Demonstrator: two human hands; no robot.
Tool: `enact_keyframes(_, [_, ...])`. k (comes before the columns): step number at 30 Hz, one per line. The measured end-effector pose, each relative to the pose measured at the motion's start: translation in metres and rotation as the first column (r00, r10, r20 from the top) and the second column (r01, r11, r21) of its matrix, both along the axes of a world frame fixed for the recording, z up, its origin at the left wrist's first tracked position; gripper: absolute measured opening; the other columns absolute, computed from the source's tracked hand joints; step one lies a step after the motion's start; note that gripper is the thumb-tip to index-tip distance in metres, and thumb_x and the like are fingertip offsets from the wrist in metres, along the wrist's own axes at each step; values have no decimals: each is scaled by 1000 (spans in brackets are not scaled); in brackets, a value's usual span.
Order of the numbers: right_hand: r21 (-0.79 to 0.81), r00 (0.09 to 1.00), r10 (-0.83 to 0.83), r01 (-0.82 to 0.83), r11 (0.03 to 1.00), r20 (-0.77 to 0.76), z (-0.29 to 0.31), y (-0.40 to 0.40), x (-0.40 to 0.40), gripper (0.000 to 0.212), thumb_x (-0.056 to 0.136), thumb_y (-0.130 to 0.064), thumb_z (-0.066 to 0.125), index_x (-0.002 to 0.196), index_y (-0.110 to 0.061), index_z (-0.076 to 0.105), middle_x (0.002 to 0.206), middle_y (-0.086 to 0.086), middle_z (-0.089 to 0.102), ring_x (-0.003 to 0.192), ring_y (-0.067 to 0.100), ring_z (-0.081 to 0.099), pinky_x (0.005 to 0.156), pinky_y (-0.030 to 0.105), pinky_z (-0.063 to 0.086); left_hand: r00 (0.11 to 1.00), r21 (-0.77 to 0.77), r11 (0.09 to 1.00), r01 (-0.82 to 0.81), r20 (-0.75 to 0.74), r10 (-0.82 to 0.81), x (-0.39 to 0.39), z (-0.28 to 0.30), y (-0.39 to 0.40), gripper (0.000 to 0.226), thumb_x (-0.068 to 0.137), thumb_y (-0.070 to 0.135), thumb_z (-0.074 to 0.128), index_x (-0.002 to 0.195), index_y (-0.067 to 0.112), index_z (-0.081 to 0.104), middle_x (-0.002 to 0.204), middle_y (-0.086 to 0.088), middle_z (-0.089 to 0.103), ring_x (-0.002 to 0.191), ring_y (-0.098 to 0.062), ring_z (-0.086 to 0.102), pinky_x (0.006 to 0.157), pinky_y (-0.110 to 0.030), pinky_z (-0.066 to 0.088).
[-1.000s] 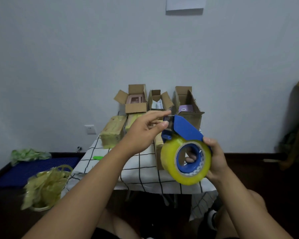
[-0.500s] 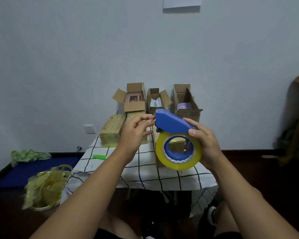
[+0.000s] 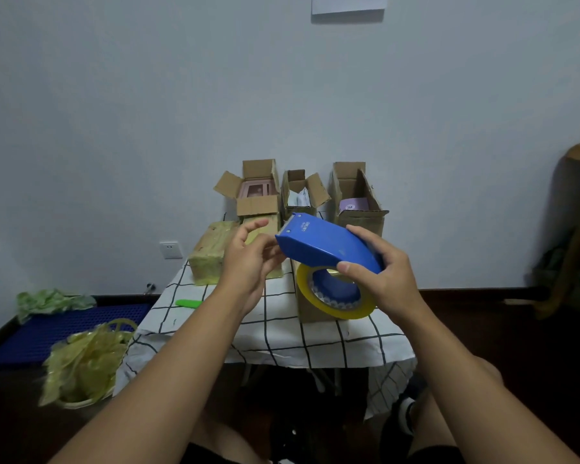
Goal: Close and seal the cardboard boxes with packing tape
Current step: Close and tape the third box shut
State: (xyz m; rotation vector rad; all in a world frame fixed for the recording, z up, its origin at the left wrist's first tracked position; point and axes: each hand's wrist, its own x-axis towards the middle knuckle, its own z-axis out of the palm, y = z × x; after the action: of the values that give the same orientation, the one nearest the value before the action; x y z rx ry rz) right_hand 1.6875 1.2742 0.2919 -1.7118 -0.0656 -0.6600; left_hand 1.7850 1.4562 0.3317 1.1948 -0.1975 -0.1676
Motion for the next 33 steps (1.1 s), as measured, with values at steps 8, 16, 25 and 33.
enact_keyframes(8, [-34,1000,5,-5,999,0,-1,-4,-2,55,74,-34,74,126,-40,55,120,-21,56,106,-5,58,71,17,54,950,132,970,203,-268,-162,9,2,10,16,91,20,67,101,7,66,90,-11,66,78,-18,64,64,-24,56])
enact_keyframes(16, [-66,999,34,-35,997,-13,-2,-12,-2,57,74,-33,74,128,-36,57,123,-15,58,108,0,59,72,18,55,903,270,894,358,-344,-258,14,2,19,6,91,7,64,97,7,67,84,-7,67,76,-16,64,65,-27,55])
enact_keyframes(25, [-129,996,37,-47,991,-81,4,-29,6,51,72,-35,75,119,-45,57,118,-16,58,100,-3,61,71,13,53,967,438,869,231,-200,-156,19,0,-6,23,92,-5,50,78,6,64,70,-8,63,61,-14,58,57,-21,52])
enact_keyframes(33, [-291,973,-6,-63,955,-231,31,-93,25,57,69,-41,73,125,-42,60,121,-13,61,102,2,61,74,13,52,984,460,878,130,-166,-58,59,-1,-27,21,94,-3,52,76,4,60,67,-9,54,53,-13,49,49,-19,46])
